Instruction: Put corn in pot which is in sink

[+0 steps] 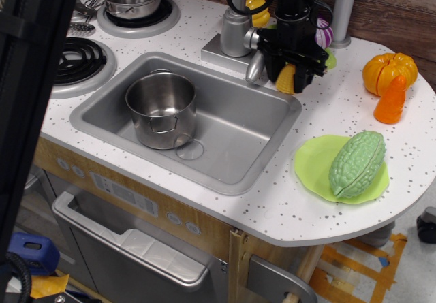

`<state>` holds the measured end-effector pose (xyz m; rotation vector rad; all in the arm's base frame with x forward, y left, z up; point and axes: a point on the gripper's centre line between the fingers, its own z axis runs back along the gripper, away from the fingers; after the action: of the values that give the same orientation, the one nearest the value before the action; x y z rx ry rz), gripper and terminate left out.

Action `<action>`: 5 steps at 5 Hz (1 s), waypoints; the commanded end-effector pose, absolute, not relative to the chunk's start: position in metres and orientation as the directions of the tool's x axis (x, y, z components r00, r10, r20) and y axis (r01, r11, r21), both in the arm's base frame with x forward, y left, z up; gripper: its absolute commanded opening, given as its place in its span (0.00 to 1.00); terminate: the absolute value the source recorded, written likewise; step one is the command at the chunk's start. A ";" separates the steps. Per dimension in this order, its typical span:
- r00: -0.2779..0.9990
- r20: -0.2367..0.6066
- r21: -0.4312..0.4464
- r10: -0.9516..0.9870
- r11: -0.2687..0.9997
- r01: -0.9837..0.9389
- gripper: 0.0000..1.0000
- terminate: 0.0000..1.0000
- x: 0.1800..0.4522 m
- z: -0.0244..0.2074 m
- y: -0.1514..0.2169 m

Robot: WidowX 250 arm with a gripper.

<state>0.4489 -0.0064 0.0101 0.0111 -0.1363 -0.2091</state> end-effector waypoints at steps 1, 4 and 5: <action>0.953 0.195 0.098 -0.230 0.972 0.214 0.00 0.00 0.451 0.074 -0.006; 0.946 0.196 0.113 -0.259 0.964 0.240 0.00 0.00 0.412 0.092 0.047; 0.940 0.202 0.118 -0.273 0.960 0.254 0.00 0.00 0.399 0.091 0.065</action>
<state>0.3850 0.0731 0.0563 0.0629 -0.1381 -0.2733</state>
